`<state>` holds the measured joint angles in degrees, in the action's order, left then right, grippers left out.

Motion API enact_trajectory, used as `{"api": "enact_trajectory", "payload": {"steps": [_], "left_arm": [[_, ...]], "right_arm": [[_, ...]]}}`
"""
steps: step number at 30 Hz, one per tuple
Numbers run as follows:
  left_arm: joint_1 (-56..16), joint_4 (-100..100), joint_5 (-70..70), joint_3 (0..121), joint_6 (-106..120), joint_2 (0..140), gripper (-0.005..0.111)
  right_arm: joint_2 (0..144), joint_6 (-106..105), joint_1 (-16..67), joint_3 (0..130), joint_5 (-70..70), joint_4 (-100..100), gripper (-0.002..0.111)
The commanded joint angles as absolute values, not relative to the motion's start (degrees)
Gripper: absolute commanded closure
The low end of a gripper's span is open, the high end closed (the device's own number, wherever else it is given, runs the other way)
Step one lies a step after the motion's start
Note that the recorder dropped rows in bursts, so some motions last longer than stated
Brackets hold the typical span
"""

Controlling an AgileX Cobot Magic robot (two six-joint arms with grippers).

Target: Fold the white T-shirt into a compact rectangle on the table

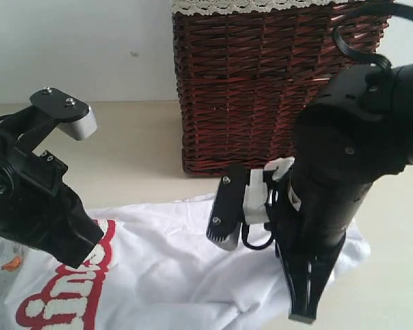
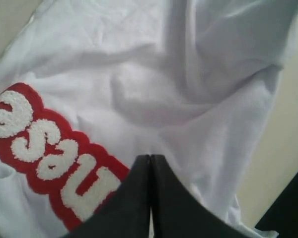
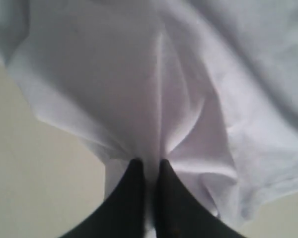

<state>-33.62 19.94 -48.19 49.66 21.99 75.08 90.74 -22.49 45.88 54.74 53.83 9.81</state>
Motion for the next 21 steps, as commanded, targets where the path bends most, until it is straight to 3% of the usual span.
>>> {"api": "enact_trajectory", "payload": {"steps": [1,7,14,18,21], "left_arm": [[-33.87,20.44,-47.99,49.52,22.18,74.61,0.107],[-33.87,20.44,-47.85,49.52,22.18,74.61,0.107],[-33.87,20.20,-47.87,49.52,22.29,74.61,0.107],[-33.87,20.20,-47.87,49.52,22.29,74.61,0.107],[-33.87,20.20,-47.87,49.52,22.29,74.61,0.107]], "right_arm": [[90.01,-14.95,45.93,56.99,49.42,21.54,0.095],[90.01,4.09,45.93,59.93,48.06,33.38,0.075],[90.14,25.72,45.93,59.95,48.83,49.67,0.074],[89.46,20.43,45.93,59.95,49.80,41.96,0.074],[88.10,4.83,45.93,59.95,50.24,26.48,0.074]]}}
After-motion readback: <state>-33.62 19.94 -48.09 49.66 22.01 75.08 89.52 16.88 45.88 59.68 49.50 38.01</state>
